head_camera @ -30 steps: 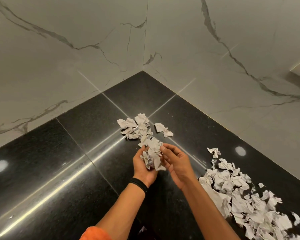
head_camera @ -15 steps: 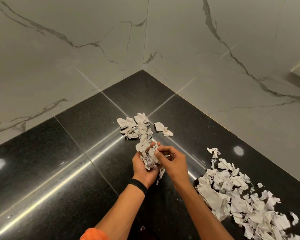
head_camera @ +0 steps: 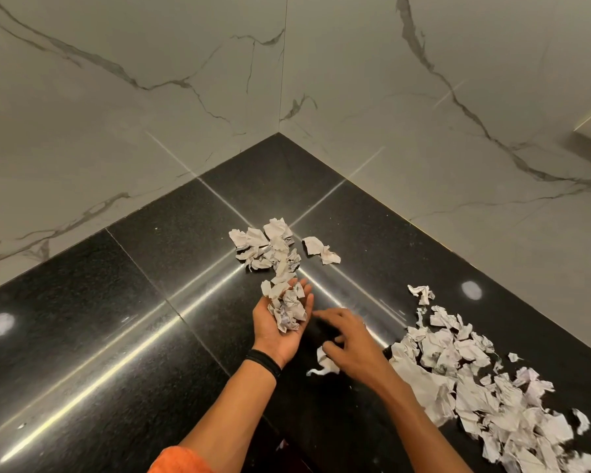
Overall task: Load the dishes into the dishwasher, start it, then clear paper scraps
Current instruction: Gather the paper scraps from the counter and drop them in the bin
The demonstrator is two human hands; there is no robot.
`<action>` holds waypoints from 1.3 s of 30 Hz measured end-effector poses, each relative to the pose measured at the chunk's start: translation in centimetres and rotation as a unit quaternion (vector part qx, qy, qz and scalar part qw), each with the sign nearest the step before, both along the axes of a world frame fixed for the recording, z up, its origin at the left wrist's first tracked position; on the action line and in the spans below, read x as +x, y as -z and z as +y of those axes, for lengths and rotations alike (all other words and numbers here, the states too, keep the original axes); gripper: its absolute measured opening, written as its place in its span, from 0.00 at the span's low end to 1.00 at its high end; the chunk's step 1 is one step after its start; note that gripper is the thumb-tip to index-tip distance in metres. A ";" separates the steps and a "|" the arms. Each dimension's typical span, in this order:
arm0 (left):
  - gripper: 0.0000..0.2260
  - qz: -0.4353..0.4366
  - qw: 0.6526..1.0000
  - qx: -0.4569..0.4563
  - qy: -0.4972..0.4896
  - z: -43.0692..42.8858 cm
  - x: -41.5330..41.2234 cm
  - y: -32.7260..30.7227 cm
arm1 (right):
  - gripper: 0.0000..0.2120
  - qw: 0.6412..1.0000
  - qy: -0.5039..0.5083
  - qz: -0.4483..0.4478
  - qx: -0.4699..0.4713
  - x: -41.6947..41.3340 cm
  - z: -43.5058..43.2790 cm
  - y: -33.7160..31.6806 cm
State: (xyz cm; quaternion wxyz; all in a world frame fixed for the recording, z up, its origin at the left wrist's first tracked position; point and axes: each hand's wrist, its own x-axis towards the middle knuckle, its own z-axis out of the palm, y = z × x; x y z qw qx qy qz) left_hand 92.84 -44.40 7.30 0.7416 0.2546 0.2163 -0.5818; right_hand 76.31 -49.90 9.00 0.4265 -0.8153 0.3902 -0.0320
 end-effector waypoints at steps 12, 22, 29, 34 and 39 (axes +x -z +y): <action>0.20 -0.011 1.000 -0.001 0.013 0.7 -0.4 -0.3 | 0.26 0.986 -0.099 0.087 -0.099 -2.8 4.1 0.6; 0.18 -0.026 0.999 0.025 0.024 1.2 -1.0 -0.5 | 0.10 0.983 0.145 -0.097 -0.063 -2.1 3.6 -0.8; 0.16 -0.055 0.997 0.016 0.052 1.2 -2.3 -0.6 | 0.06 0.954 0.155 -0.253 -0.038 3.6 1.4 -8.0; 0.18 -0.096 0.993 0.014 0.071 1.4 -2.5 -1.2 | 0.05 0.984 0.071 -0.134 -0.097 5.2 1.2 -5.8; 0.17 -0.071 0.996 0.025 0.047 0.9 -1.7 -0.7 | 0.05 0.982 0.022 -0.087 -0.166 4.8 2.0 -4.2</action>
